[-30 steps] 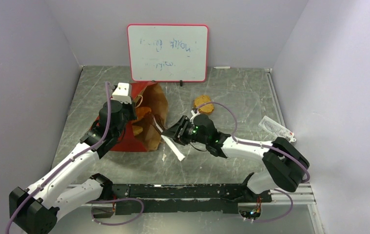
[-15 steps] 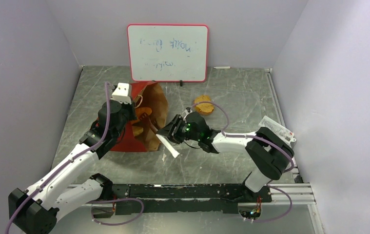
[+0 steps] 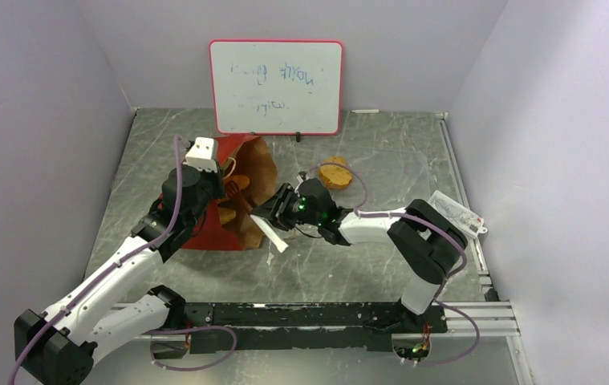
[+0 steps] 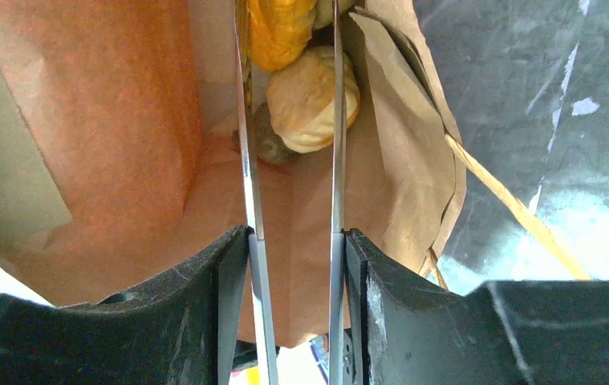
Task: Take the fake bread out of the paper bag
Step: Pick up the fake bread from the paper bag.
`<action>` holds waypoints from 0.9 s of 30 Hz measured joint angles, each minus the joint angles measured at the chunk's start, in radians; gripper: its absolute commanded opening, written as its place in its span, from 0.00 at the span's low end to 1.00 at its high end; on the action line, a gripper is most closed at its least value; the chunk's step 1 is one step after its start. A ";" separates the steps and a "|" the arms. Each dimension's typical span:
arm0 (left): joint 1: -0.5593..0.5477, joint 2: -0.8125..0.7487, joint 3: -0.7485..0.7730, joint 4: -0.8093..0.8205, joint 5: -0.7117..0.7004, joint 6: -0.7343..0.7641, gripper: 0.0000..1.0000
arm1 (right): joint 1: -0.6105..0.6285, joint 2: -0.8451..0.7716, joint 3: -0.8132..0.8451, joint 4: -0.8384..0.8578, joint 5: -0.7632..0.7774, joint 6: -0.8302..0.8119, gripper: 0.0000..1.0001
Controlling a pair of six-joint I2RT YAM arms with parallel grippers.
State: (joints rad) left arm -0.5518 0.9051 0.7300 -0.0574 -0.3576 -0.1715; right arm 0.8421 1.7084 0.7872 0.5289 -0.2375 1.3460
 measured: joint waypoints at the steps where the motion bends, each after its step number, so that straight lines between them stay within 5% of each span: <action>1: 0.000 0.000 0.000 0.000 0.001 0.000 0.07 | -0.003 0.010 0.004 0.005 -0.002 0.000 0.45; 9: 0.000 0.002 0.000 0.000 0.007 0.000 0.07 | -0.029 0.054 0.016 0.046 -0.016 0.000 0.40; 20: 0.000 0.013 0.000 0.002 0.007 -0.001 0.07 | -0.051 0.058 0.017 0.101 -0.018 0.003 0.04; 27: 0.000 0.023 0.000 0.004 -0.003 -0.005 0.07 | -0.051 0.055 -0.024 0.135 -0.020 0.008 0.00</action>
State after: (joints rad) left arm -0.5518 0.9279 0.7296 -0.0536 -0.3611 -0.1764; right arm 0.7914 1.7634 0.7631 0.6640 -0.2573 1.3544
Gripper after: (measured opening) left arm 0.070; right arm 0.356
